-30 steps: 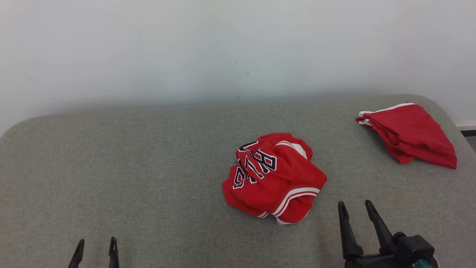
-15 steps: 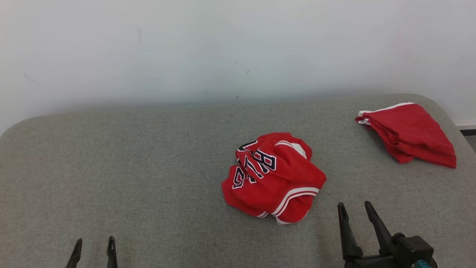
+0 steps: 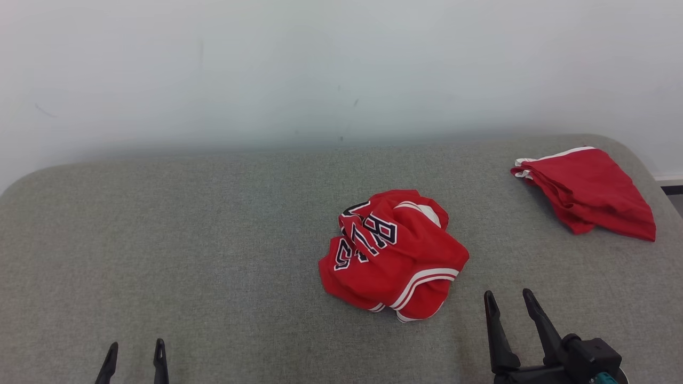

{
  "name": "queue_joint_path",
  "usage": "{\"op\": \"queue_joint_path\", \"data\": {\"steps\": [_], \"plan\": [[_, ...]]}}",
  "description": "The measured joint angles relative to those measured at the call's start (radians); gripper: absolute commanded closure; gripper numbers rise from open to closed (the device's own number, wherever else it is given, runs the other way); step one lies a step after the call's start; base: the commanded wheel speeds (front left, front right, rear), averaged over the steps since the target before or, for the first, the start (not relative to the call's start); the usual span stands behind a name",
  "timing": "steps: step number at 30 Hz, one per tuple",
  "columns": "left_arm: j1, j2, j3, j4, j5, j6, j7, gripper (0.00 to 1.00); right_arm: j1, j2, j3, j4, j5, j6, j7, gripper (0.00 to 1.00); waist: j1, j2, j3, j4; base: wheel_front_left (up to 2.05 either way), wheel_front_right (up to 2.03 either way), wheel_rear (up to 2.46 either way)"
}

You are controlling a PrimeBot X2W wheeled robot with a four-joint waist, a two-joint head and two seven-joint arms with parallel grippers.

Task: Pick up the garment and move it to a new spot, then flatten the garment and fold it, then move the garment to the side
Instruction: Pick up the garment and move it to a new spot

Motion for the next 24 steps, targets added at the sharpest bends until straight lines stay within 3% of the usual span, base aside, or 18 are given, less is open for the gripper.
{"op": "queue_joint_path", "data": {"steps": [24], "plan": [[-0.001, -0.015, 0.021, 0.004, 0.018, -0.011, 0.000, 0.00, 0.001, 0.000, 0.005, 0.004, 0.000, 0.000, 0.000, 0.00, 0.0000, 0.0000, 0.002, -0.003, 0.00, 0.00, 0.00]]}}
